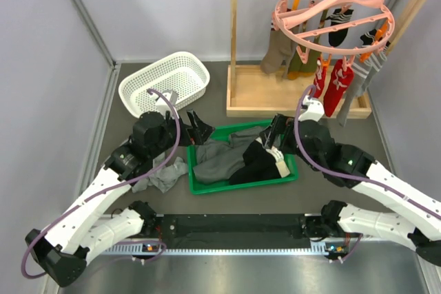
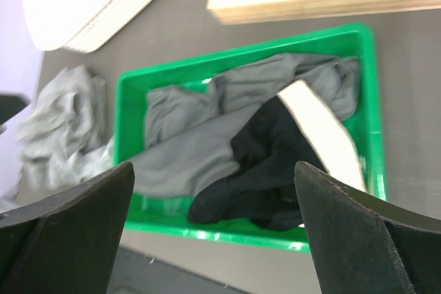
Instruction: Remove the socks clipped to the hanger
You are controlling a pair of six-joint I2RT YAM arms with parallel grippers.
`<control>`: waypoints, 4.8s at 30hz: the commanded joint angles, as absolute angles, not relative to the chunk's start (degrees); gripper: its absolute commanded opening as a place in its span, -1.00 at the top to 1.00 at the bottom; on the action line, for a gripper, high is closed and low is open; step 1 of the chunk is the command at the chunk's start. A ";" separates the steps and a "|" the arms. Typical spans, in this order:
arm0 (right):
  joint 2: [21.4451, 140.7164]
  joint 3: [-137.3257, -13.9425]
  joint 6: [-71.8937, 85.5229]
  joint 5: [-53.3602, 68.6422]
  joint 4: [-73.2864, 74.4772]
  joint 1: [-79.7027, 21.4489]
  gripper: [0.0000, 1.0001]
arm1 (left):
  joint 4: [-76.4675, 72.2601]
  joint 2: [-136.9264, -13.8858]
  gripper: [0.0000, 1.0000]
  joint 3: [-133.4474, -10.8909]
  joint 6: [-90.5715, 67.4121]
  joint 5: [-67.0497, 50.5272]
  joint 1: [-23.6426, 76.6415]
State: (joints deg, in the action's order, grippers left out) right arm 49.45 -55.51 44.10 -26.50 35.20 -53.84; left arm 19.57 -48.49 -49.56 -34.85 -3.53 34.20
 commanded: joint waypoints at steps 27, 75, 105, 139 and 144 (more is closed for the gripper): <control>48.87 -59.24 16.70 -18.98 22.86 -20.92 -0.40 | 20.83 -45.00 -0.96 -51.24 -31.64 -1.76 33.93; 46.76 -60.29 28.73 17.13 13.98 -18.90 1.00 | -20.74 -80.75 -0.82 -67.67 -24.18 -25.57 43.50; 52.28 -87.35 28.92 -1.13 42.89 -18.81 -0.36 | -14.85 -87.10 1.00 -72.42 -17.40 -15.12 51.06; 67.94 -93.34 17.49 -5.18 33.05 -18.81 -0.33 | -13.98 -86.13 1.00 -72.60 -19.16 -16.00 52.03; 68.47 -92.90 18.10 -5.62 31.11 -18.90 -0.22 | -13.71 -85.96 1.00 -72.69 -19.16 -16.26 52.12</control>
State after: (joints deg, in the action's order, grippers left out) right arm 68.07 -93.30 18.04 -4.51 35.05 -19.20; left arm -12.32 -88.97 -72.23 -18.92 -15.55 51.79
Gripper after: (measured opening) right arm 0.625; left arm 0.052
